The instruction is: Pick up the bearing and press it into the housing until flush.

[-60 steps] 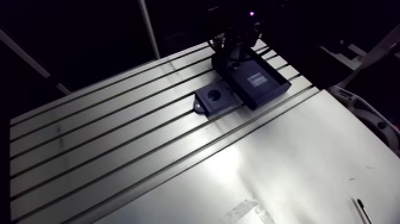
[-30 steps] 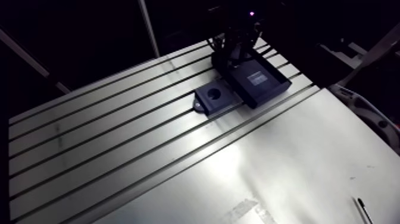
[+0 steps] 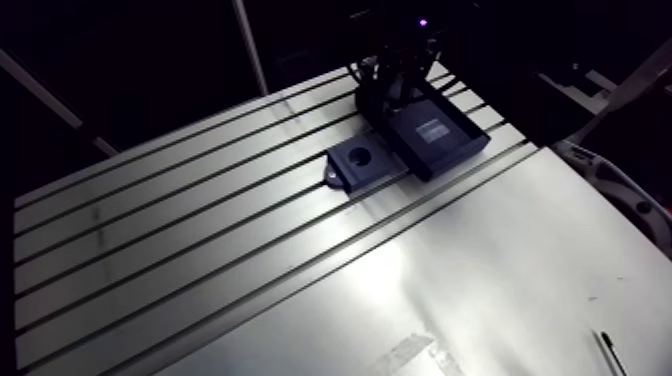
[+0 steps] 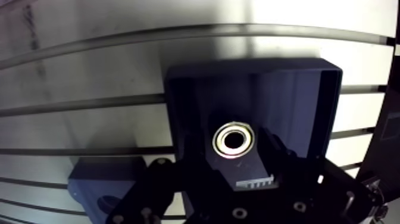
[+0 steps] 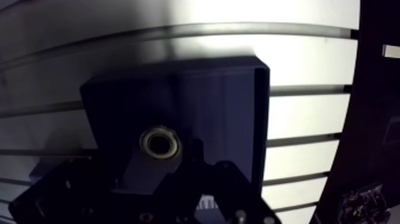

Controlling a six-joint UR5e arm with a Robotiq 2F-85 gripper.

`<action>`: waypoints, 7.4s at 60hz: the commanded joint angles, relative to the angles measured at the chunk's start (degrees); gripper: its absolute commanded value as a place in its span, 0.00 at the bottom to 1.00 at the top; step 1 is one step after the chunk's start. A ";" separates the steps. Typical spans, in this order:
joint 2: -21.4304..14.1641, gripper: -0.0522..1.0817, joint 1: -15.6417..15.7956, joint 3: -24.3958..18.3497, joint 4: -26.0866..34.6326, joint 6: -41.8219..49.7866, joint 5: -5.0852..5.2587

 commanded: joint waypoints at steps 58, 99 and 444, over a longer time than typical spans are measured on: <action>0.11 0.51 0.00 -0.16 0.03 -0.01 -0.08; 0.37 0.54 -0.09 -0.16 0.02 -0.01 -0.08; -12.55 0.71 6.68 17.16 -6.11 2.28 0.53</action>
